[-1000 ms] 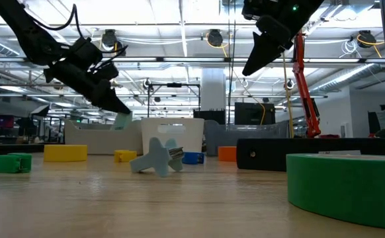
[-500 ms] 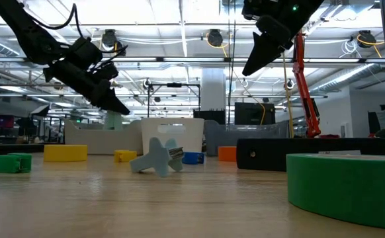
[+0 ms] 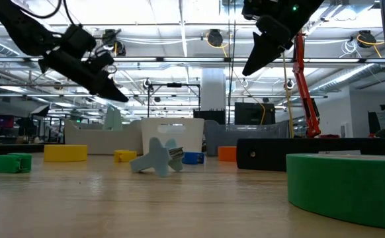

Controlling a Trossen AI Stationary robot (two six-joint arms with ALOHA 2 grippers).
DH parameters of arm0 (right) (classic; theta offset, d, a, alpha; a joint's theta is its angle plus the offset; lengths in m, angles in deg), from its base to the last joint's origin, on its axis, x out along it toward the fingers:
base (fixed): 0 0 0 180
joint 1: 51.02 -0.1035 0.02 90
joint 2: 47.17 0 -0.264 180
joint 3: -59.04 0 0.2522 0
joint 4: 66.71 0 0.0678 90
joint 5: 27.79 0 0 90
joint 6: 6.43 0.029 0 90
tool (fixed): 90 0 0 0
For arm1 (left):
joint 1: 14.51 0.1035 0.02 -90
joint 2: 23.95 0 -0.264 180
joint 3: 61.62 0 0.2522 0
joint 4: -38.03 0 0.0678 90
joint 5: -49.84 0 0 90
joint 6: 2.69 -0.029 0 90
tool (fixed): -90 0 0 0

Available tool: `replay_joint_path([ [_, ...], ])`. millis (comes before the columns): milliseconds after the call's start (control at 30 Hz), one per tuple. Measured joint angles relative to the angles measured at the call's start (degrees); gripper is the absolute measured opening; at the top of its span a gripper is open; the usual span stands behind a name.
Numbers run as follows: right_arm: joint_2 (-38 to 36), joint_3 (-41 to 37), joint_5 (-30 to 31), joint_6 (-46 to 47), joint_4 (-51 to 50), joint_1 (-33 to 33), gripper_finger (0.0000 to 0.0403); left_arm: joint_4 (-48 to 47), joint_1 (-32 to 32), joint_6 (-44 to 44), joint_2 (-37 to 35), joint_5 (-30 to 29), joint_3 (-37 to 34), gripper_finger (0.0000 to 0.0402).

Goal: Pick and place Stapler, Stapler remover, tape
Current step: Put the light green stapler into the gray bin

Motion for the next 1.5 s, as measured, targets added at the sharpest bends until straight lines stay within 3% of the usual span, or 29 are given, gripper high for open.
replay_joint_path([
  [200,0.0,0.0,0.0,0.0,0.0,0.0,0.021,-1.08,-1.29,2.82,-5.9,-1.27,0.27,0.0186],
  [467,0.0,0.02,0.28,-0.02,-0.2,0.17,0.021,-26.28,-8.69,0.35,-5.72,-16.95,13.81,0.0186],
  [933,0.02,0.02,0.24,-0.04,-0.48,0.85,0.021,-47.31,-14.0,5.08,-2.17,-30.34,26.16,0.0186],
  [1167,0.02,0.02,0.26,-2.83,-0.4,0.87,0.021,-49.49,-18.34,11.26,-1.22,-28.63,27.25,0.0186],
  [1500,0.02,0.02,0.25,-3.45,0.04,1.25,0.021,-47.97,-21.28,33.58,7.9,-20.07,27.22,0.0186],
])
